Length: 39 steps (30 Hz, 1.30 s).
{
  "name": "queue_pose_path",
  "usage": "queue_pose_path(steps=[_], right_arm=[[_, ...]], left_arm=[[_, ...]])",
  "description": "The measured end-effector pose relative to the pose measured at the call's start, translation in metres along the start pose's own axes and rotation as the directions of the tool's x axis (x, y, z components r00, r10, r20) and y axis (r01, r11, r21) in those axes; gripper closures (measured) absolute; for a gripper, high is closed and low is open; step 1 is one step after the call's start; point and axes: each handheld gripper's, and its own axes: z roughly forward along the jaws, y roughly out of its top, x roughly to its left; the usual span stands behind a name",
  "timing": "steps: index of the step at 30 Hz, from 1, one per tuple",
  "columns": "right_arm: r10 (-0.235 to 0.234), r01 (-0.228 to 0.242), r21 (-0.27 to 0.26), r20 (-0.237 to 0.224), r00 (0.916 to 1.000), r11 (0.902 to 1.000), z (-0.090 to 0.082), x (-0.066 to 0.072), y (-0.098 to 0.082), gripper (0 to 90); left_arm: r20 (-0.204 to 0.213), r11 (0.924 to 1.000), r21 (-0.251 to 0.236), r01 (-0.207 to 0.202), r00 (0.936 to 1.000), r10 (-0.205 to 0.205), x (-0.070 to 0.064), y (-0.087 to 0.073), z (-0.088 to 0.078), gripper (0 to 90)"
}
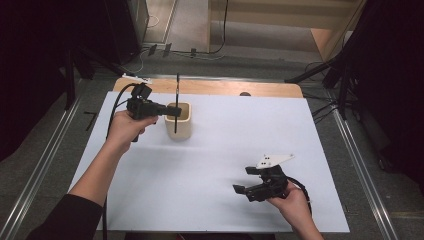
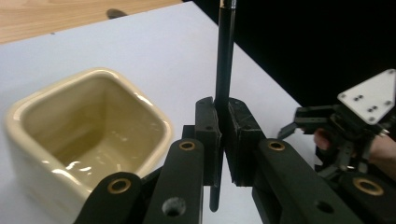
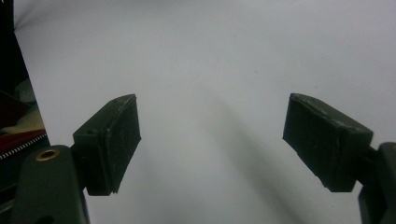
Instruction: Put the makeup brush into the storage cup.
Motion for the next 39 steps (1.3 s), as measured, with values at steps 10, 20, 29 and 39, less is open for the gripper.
queue_pose_path(steps=[10, 20, 29, 39], right_arm=[[0.005, -0.005, 0.001, 0.001, 1.0000, 1.0000, 0.000, 0.000, 0.000, 19.8], [0.004, -0.004, 0.005, 0.001, 1.0000, 1.0000, 0.001, 0.000, 0.000, 19.9], [0.009, -0.009, 0.012, -0.002, 1.0000, 0.9999, 0.001, 0.000, -0.001, 20.0], [0.008, -0.008, 0.020, 0.001, 1.0000, 0.9998, 0.003, -0.001, -0.001, 20.2]], left_arm=[[-0.039, 1.0000, 0.000, -0.007, 0.9992, 0.007, 0.011, 0.018, 0.001, 84.7], [-0.075, 0.9995, -0.031, 0.004, 0.9972, -0.006, 0.025, 0.034, 0.001, 84.7], [-0.173, 0.9967, -0.048, -0.065, 0.9833, 0.056, 0.021, 0.033, 0.010, 84.7], [-0.252, 0.9892, -0.099, -0.108, 0.9645, 0.080, 0.020, 0.026, 0.019, 84.7]])
